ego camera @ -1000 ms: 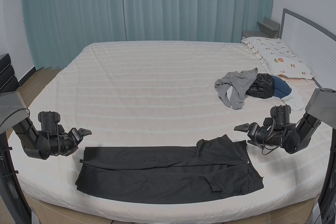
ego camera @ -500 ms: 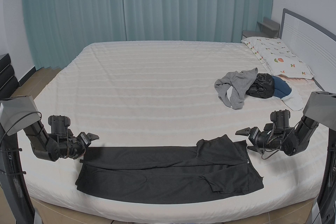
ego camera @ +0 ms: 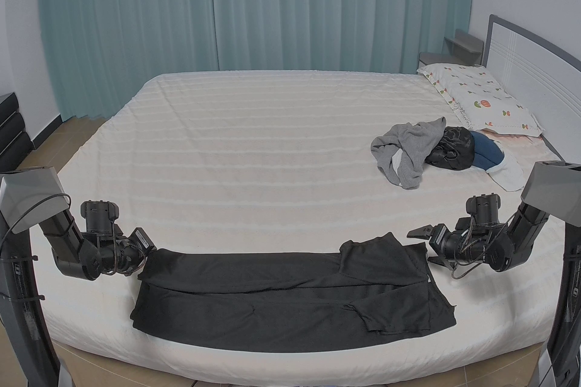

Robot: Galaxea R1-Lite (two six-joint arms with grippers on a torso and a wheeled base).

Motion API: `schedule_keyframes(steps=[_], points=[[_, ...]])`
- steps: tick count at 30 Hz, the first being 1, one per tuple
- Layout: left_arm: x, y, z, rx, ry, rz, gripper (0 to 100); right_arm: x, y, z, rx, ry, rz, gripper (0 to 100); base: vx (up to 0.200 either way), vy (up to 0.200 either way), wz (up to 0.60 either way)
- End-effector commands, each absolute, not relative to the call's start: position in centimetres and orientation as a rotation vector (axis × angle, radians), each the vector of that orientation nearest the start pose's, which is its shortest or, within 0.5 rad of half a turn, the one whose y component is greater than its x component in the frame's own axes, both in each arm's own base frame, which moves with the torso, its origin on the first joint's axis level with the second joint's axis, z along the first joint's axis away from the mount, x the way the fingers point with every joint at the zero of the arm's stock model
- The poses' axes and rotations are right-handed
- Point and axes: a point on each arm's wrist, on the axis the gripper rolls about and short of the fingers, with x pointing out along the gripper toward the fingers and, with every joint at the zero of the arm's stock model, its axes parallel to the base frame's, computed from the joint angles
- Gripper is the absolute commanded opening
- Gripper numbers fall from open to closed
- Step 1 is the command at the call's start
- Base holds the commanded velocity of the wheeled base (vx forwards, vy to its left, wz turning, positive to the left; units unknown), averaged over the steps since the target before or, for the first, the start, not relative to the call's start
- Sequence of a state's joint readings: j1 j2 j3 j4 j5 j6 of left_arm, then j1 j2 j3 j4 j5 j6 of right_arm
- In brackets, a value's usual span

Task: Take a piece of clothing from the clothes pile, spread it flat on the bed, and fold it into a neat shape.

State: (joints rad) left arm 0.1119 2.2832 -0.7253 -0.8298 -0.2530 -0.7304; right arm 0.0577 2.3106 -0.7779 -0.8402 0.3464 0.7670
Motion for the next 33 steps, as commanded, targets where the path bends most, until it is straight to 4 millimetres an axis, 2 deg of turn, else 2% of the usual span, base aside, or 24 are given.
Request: schedule_keyframes(steps=[1, 8, 9, 19, 28, 33], points=[[34.9, 3.7, -1.4, -0.845, 0.721, 0.144, 0, 36.4, 2.9, -2.0, 0.824, 0.816, 0.103, 100, 0.000, 0.000, 0.00], [34.8, 3.7, -1.5, -0.844, 0.720, 0.152, 0, 37.3, 3.0, -2.6, 0.822, 0.813, 0.105, 100, 0.000, 0.000, 0.00], [34.8, 3.7, -1.5, -0.844, 0.720, 0.152, 0, 37.4, 3.0, -2.8, 0.822, 0.814, 0.104, 0, 0.000, 0.000, 0.00], [34.8, 3.7, -1.5, -0.846, 0.721, 0.153, 0, 37.7, 2.5, -2.5, 0.824, 0.788, 0.091, 0, 0.000, 0.000, 0.00], [34.5, 3.9, -1.6, -0.851, 0.725, 0.163, 0, 37.9, 1.2, -1.9, 0.839, 0.755, 0.068, 0, 0.000, 0.000, 0.00], [34.5, 4.0, -1.6, -0.851, 0.717, 0.164, 0, 37.9, 1.1, -2.2, 0.840, 0.760, 0.064, 0, 0.000, 0.000, 0.00]])
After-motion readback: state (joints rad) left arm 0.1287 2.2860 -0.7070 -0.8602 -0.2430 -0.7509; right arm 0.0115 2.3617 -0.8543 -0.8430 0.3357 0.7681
